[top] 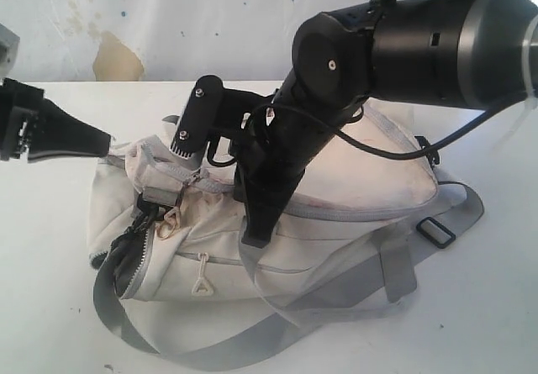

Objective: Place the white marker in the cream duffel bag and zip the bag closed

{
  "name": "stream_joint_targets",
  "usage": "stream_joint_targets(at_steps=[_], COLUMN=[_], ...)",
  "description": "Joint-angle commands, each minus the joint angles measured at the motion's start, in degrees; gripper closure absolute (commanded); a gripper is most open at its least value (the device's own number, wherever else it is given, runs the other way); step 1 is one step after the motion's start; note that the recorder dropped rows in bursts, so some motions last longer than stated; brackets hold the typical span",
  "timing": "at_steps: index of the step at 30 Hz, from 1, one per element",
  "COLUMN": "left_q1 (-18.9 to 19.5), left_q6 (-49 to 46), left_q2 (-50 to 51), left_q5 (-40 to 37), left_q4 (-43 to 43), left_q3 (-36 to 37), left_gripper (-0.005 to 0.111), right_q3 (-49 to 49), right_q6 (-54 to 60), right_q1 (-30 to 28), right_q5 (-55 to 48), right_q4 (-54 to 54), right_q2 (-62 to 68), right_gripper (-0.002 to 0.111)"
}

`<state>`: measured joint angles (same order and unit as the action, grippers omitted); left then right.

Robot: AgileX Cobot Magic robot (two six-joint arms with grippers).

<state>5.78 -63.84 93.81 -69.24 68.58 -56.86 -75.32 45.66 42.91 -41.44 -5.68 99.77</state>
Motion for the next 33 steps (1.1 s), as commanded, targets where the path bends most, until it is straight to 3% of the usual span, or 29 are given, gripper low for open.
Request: stream_joint_targets(at_steps=[1, 9, 20, 27, 33], left_q1=[-5.3, -11.3, -12.0, -16.0, -16.7], left_q6=[-3.4, -6.8, -8.4, -11.3, -11.6], left_q2=[-0.4, -0.4, -0.4, -0.4, 1.3], left_q5=[-0.7, -0.7, 9.5, 14.2, 16.3], left_q4=[-4.3, -5.6, 1.7, 2.0, 4.2], left_q3=[-0.2, 3.0, 6.2, 6.2, 6.2], left_gripper=[0.105, 0.072, 0.068, 0.049, 0.048], right_q3=[0.1, 0.1, 0.1, 0.1, 0.1], right_q6=[-0.9, -1.1, -1.2, -1.2, -1.3], right_q1=[-0.6, -0.6, -0.6, -0.6, -0.6], right_q5=[1.2, 1.2, 1.2, 1.2, 1.0], right_q4=[0.8, 0.8, 0.6, 0.4, 0.2], right_q2=[-0.2, -0.2, -0.2, -0.2, -0.2], right_gripper=[0.108, 0.108, 0.108, 0.108, 0.108])
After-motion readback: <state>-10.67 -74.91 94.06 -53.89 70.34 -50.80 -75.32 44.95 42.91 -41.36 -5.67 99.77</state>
